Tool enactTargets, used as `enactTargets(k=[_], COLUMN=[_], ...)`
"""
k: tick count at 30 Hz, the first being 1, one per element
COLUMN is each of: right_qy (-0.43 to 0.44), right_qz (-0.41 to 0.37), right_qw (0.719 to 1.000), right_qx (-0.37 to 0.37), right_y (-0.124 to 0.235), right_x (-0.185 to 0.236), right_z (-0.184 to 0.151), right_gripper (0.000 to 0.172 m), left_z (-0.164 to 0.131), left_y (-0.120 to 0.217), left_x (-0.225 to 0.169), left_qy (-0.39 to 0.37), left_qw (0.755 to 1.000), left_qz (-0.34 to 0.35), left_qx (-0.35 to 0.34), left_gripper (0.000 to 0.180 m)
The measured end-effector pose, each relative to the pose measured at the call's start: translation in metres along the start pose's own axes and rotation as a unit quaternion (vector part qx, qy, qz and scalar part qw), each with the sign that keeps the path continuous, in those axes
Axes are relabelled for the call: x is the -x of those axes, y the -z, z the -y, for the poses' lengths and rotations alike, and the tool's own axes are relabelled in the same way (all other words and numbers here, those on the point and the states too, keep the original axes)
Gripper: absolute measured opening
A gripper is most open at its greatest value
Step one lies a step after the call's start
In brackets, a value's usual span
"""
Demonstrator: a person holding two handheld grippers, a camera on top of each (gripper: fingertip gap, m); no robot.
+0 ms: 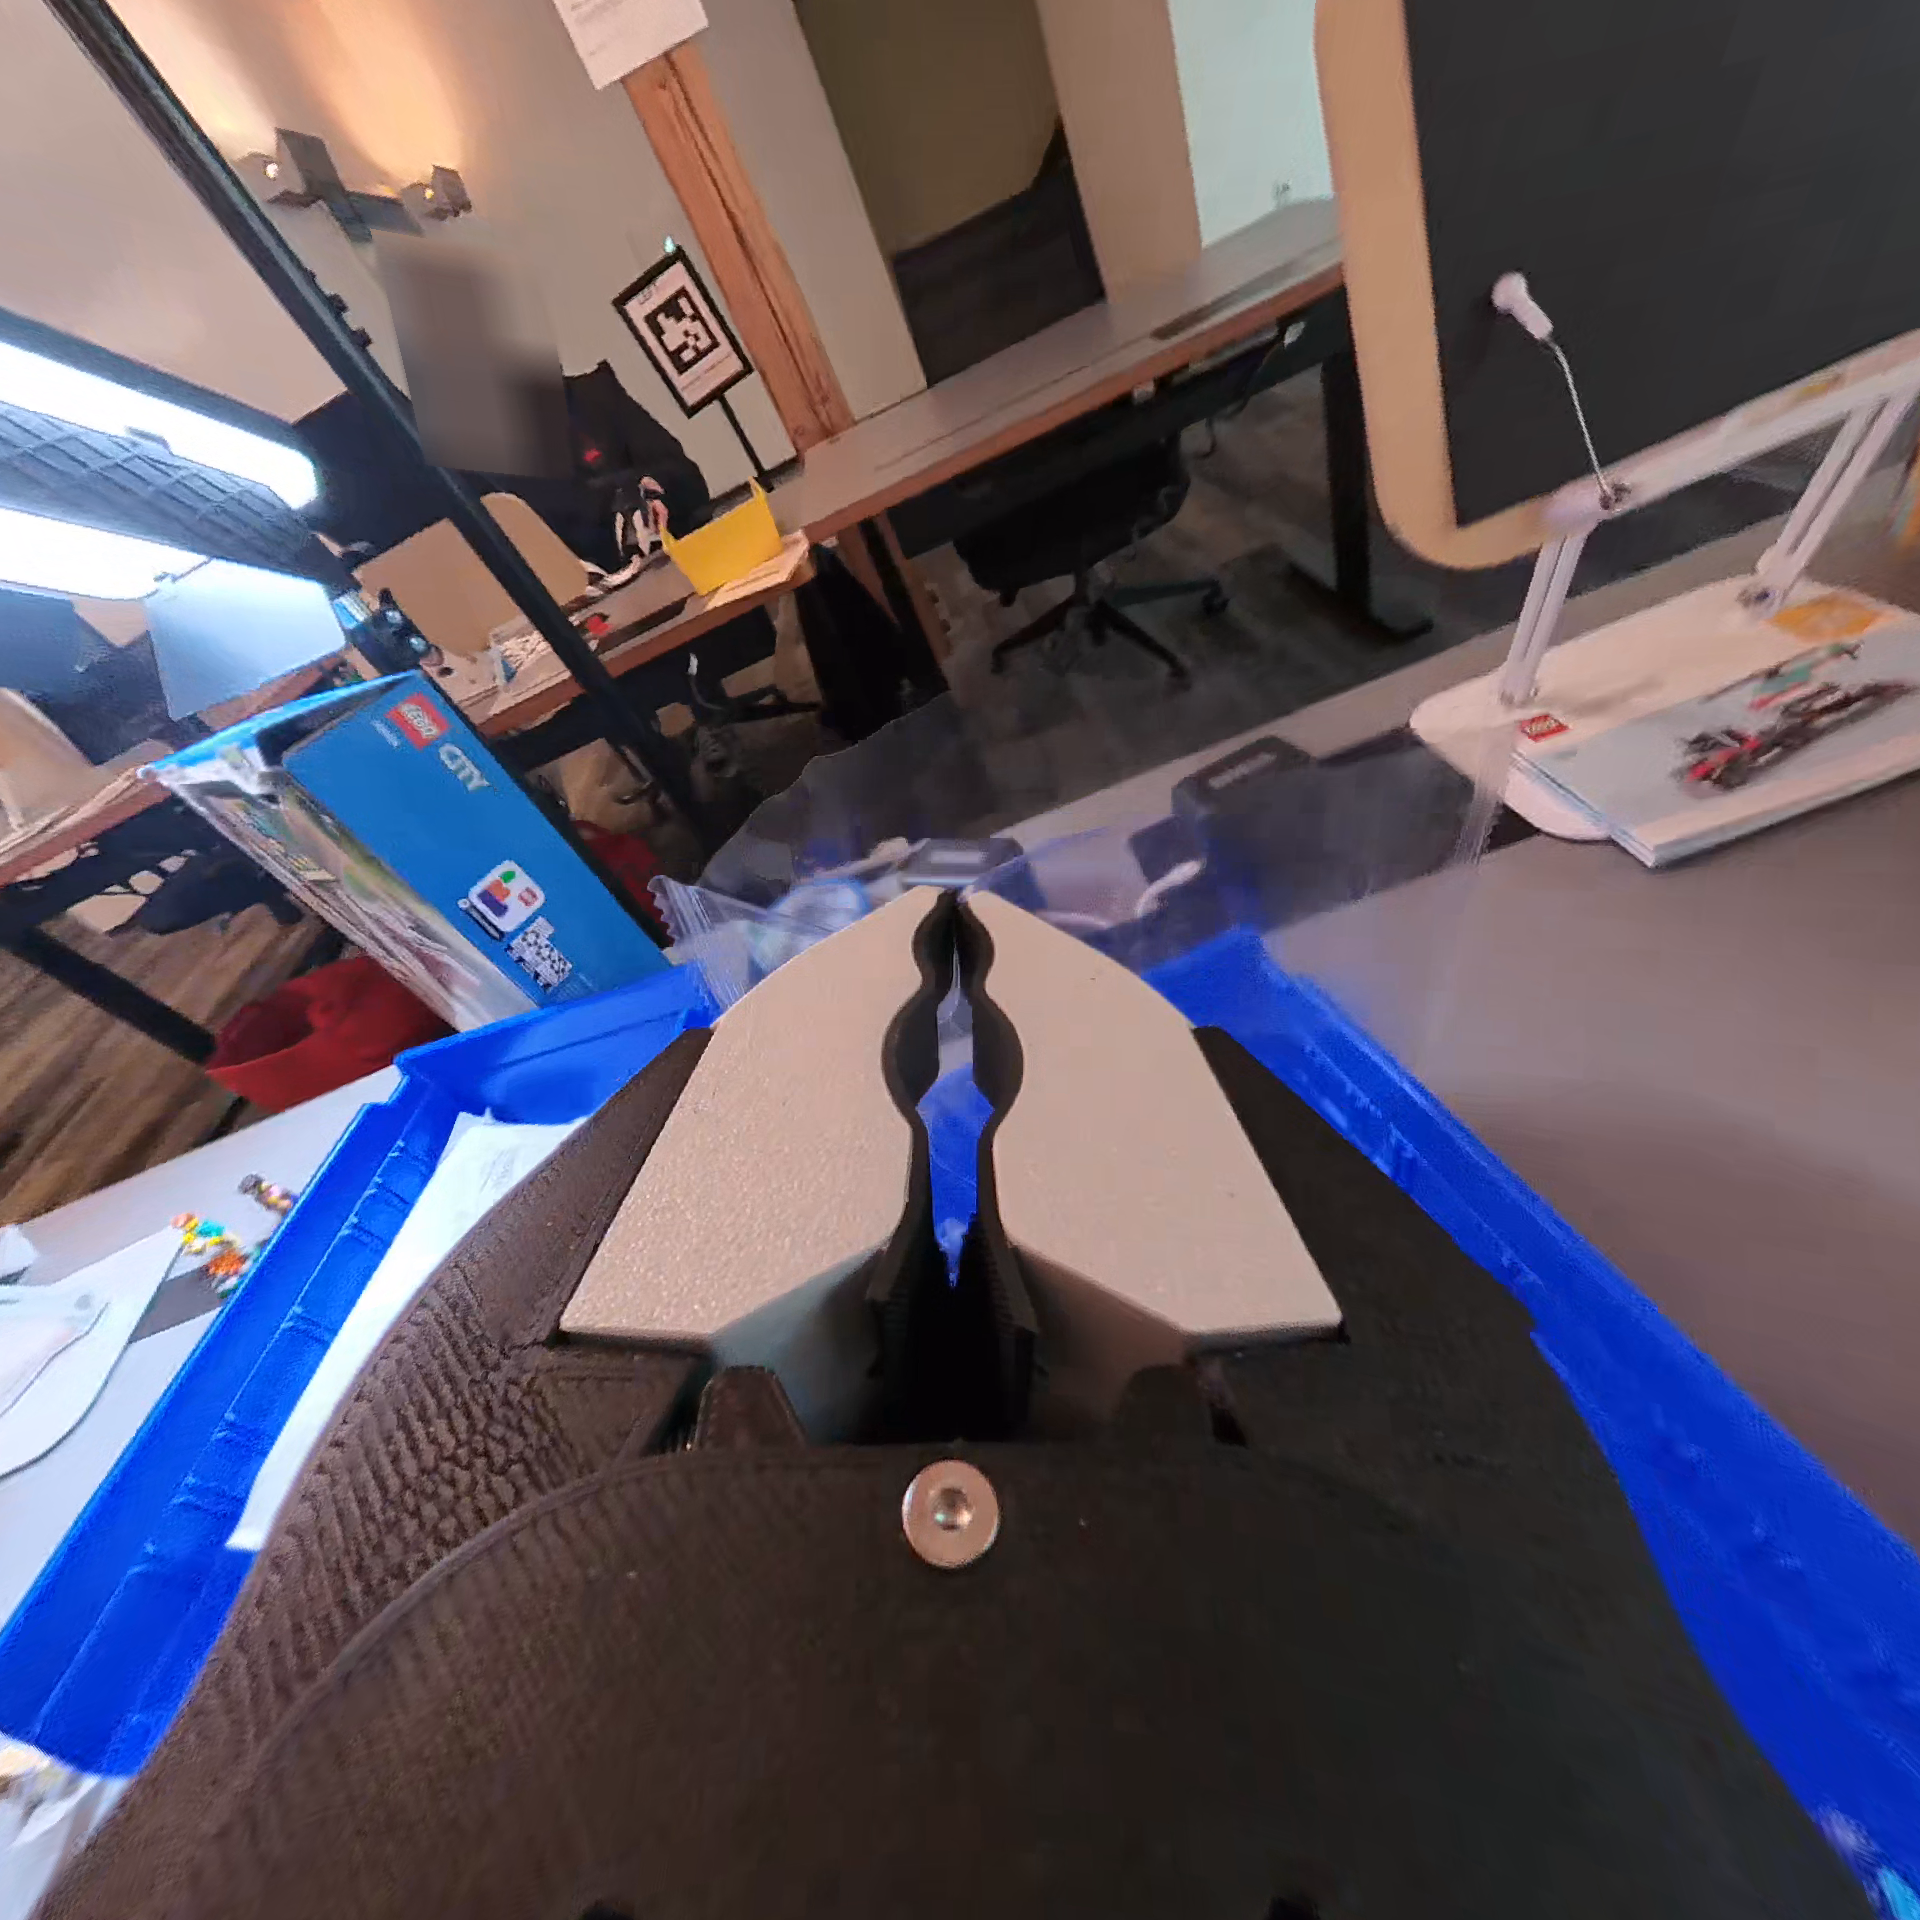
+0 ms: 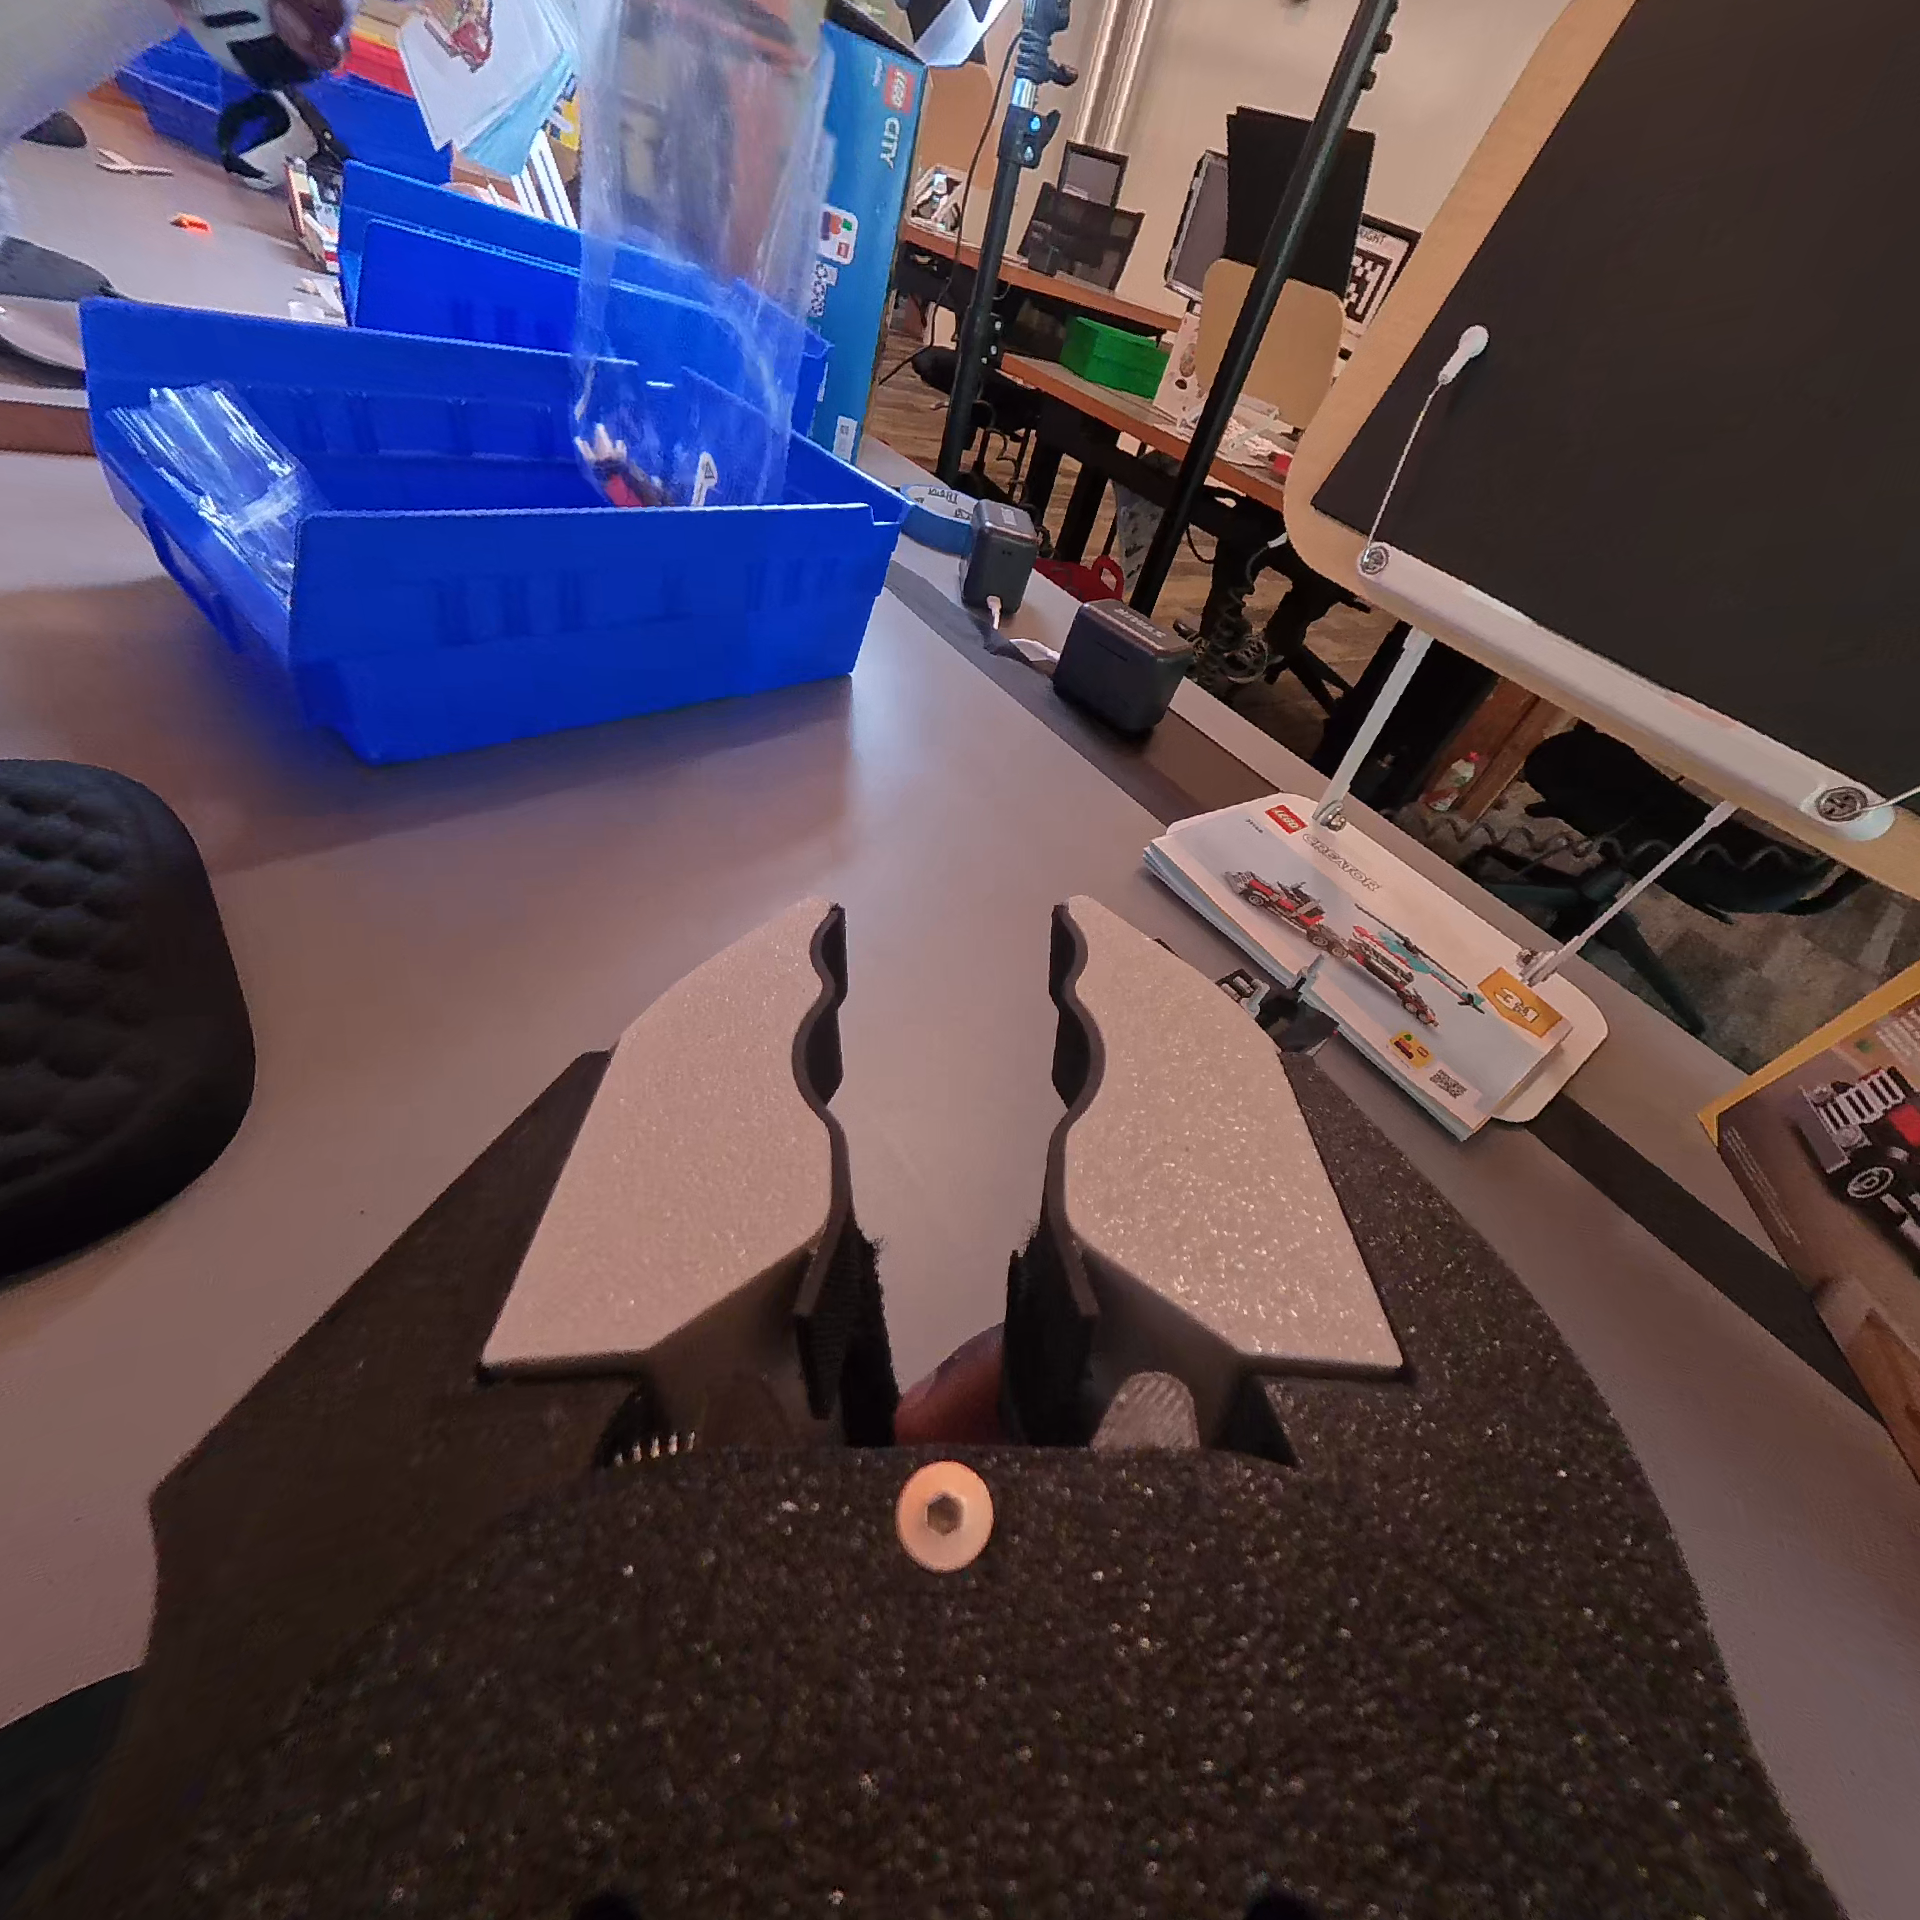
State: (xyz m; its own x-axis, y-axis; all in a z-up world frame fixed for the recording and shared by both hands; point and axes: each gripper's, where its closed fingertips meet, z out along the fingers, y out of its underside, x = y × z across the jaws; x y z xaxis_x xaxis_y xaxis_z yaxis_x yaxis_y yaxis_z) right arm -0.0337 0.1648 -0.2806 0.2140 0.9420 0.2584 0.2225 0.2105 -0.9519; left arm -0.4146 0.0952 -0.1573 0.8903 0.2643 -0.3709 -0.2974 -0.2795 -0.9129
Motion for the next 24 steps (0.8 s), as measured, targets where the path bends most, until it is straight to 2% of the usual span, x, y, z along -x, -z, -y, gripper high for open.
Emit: enactTargets(k=[8,14,16,20,21,24], right_qy=[0.003,0.007,0.009,-0.004,-0.01,-0.03], right_qz=[0.008,0.016,0.021,0.046,0.06,0.118], right_qw=[1.0,1.0,0.999,0.997,0.995,0.984], right_qx=[0.008,0.02,0.031,0.068,0.081,0.131], right_y=[-0.003,-0.002,-0.001,0.006,0.008,0.013], right_x=[0.003,0.006,0.008,0.013,0.017,0.035], right_z=[-0.003,-0.005,-0.007,-0.017,-0.022,-0.043], right_gripper=[0.037,0.038,0.038,0.039,0.039,0.039], left_z=[-0.04,-0.058,-0.063,-0.042,-0.033,-0.01], left_y=[0.039,0.057,0.062,0.08,0.086,0.105], left_x=[-0.004,-0.018,-0.024,-0.035,-0.041,-0.06], left_qy=[-0.013,-0.02,-0.025,0.012,0.025,0.024], left_qw=[0.999,0.997,0.995,0.999,0.999,0.999], left_qz=[0.02,-0.015,-0.018,-0.01,-0.015,-0.023], left_qx=[0.037,0.077,0.092,0.047,0.031,-0.009], left_gripper=[0.002,0.014,0.029,0.073,0.079,0.08])
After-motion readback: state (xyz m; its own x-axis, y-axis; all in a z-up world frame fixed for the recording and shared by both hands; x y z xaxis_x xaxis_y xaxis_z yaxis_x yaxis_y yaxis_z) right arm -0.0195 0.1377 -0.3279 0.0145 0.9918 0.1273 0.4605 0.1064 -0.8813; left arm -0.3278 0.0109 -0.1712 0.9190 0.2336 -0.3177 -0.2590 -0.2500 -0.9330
